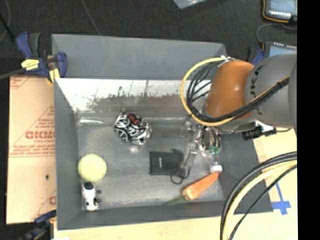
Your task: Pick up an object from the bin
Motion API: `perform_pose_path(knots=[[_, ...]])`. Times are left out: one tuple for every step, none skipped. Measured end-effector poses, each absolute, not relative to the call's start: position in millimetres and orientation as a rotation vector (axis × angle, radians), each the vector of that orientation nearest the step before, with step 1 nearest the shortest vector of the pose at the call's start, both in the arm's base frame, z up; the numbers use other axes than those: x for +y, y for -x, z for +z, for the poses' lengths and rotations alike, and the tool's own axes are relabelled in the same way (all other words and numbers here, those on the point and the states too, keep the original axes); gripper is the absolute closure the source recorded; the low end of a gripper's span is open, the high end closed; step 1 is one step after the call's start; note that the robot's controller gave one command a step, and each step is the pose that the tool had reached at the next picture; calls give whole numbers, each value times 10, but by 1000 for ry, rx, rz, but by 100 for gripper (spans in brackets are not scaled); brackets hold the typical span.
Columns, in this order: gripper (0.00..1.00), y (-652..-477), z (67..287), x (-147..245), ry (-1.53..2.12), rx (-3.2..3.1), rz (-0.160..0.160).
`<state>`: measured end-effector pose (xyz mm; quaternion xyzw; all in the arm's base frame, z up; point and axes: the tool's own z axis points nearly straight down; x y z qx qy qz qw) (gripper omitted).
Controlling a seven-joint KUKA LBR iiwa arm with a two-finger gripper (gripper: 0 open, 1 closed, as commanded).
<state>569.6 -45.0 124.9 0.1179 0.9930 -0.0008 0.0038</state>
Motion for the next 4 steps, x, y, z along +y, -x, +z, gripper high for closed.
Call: perform_pose_path(knots=[[0,-5675,887,-264,-500,3098,0],[100,-5574,707,-224,-743,3041,-2],[100,-5574,707,-224,-743,3042,-2],[100,-5561,746,-224,-742,3045,-3]])
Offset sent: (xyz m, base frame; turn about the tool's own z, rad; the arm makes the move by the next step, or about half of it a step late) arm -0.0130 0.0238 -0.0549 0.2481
